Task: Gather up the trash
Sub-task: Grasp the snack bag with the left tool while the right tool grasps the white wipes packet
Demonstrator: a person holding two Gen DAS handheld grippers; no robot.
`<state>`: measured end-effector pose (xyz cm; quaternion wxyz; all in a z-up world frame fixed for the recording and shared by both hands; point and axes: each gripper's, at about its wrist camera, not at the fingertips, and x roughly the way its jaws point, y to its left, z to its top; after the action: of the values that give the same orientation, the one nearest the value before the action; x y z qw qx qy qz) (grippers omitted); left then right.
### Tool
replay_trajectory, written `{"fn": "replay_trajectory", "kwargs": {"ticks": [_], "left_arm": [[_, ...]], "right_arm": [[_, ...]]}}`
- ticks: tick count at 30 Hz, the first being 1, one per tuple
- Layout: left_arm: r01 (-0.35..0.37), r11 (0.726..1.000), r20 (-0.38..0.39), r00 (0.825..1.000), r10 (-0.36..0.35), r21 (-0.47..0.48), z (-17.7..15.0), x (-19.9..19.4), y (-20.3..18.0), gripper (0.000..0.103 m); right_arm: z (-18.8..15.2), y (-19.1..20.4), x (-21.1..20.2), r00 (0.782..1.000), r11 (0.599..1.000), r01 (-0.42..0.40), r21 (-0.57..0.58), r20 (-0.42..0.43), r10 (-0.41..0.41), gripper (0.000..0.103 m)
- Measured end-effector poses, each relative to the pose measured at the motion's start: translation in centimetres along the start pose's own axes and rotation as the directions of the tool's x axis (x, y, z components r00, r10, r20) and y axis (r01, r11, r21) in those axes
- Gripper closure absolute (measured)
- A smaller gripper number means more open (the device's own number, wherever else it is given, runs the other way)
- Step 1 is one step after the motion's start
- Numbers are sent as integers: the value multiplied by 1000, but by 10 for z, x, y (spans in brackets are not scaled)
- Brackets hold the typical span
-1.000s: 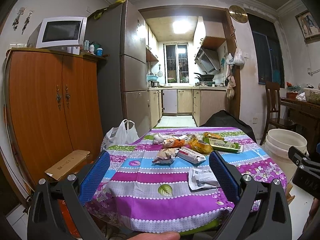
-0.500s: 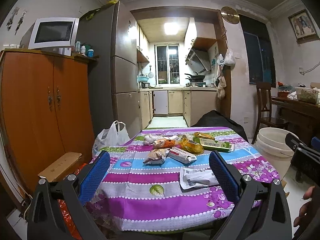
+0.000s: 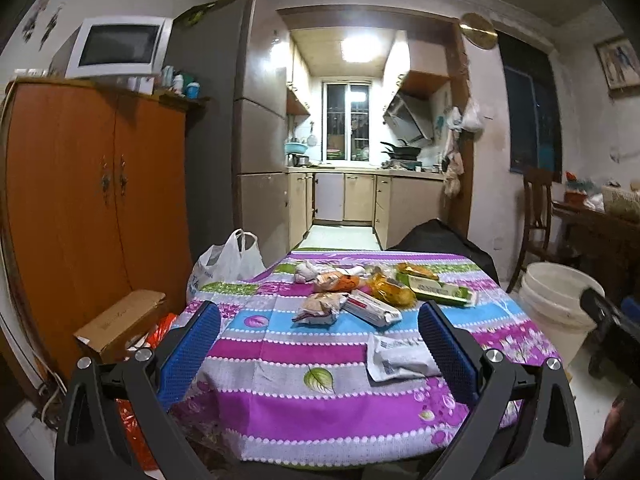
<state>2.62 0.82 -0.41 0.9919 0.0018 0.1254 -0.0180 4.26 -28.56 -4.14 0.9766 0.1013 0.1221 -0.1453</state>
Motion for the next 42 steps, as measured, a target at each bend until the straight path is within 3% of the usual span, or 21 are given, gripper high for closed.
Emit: {"fn": "replay_trajectory", "kwargs": {"ticks": [5,7,12,16,22,27,30,32,35,38,42], "left_arm": [[-49,991,7,999,48,122,10,36,5,5],[-25,984,-25,999,30,177,13,57,9,5],[46,966,-70,997,-29,253,13,95,27,5],[138,953,-153,983,-99,269,9,133,37,5],[231,925,-244,957,-160,301,-15,178,43,5],[290,918,-372,911,-178,271,-40,224,50,5],[307,917,-407,894,-186,254,-46,249,50,5],[317,920,-425,883,-198,229,-45,264,50,5],[354,921,-460,853,-246,163,-37,292,49,5],[383,913,-474,835,-277,141,-27,314,42,5],[412,902,-516,804,-294,128,-23,351,29,5]], "right_arm": [[2,14,17,999,996,-25,-86,-49,21,5],[3,20,25,998,990,-22,-140,-56,14,5],[3,37,51,988,954,-106,-279,-138,69,5],[-8,47,73,968,912,-178,-370,-230,96,5],[-35,60,109,910,850,-344,-398,-364,198,5],[-46,81,123,855,748,-480,-459,-436,281,5],[-45,91,135,819,684,-546,-484,-482,312,5],[-41,94,146,795,662,-577,-478,-513,323,5],[-34,92,163,764,652,-612,-448,-549,340,5],[-31,95,181,716,610,-666,-431,-598,360,5],[-36,100,200,641,508,-742,-437,-683,350,5]]}}
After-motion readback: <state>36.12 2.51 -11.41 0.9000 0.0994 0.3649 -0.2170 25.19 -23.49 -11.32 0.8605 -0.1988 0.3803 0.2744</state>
